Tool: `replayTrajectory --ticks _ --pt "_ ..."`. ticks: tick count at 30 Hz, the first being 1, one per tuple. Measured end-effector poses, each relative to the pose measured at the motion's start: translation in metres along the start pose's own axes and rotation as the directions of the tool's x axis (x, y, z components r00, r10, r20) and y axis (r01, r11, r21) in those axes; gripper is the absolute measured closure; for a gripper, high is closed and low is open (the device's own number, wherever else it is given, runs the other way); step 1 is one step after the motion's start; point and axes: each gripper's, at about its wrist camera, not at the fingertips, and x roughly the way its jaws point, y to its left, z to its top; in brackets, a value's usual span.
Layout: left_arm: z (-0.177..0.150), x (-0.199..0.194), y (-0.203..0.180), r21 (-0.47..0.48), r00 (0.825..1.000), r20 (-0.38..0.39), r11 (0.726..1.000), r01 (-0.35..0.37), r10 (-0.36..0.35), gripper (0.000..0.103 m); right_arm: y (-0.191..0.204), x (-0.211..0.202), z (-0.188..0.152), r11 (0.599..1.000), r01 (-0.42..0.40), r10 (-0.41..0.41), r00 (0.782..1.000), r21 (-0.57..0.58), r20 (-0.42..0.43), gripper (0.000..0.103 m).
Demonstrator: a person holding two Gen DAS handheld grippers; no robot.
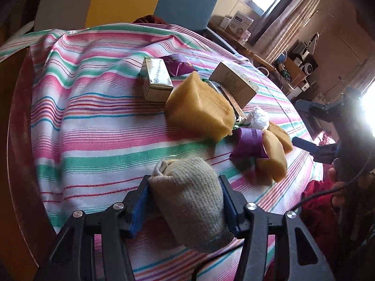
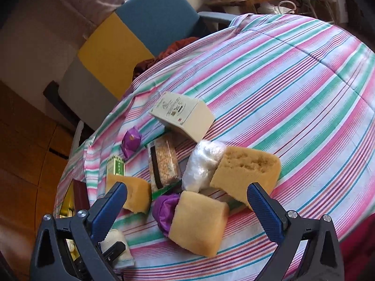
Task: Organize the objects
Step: 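Lift the grey sock with the left gripper while the right gripper grasps a beige sponge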
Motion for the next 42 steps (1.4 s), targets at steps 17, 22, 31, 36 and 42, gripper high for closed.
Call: replayTrajectory --ticks 17,22,31,36,42 --pt "-0.006 -0.003 0.001 0.016 1.0 0.028 1.0 0.004 -0.004 0.045 0.006 0.033 -0.013 0.987 0.136 -0.149 0.974 -0.084 -0.172 0.026" --pt "-0.007 -0.004 0.002 0.011 0.999 0.036 1.0 0.006 -0.007 0.044 0.006 0.052 -0.016 0.965 0.229 -0.254 0.942 -0.13 -0.22 0.028" --pt "-0.007 -0.003 0.002 0.011 0.999 0.038 1.0 0.007 -0.008 0.044 0.023 0.071 -0.026 0.903 0.324 -0.39 0.894 -0.281 -0.22 0.024" --pt "-0.007 -0.003 0.002 0.009 0.999 0.039 1.0 0.007 -0.008 0.044 0.028 0.075 -0.031 0.882 0.341 -0.42 0.882 -0.326 -0.213 0.018" --pt "-0.006 -0.002 0.001 0.013 0.999 0.039 1.0 0.0 -0.001 0.044 0.028 0.072 -0.03 0.875 0.34 -0.424 0.882 -0.344 -0.207 0.018"
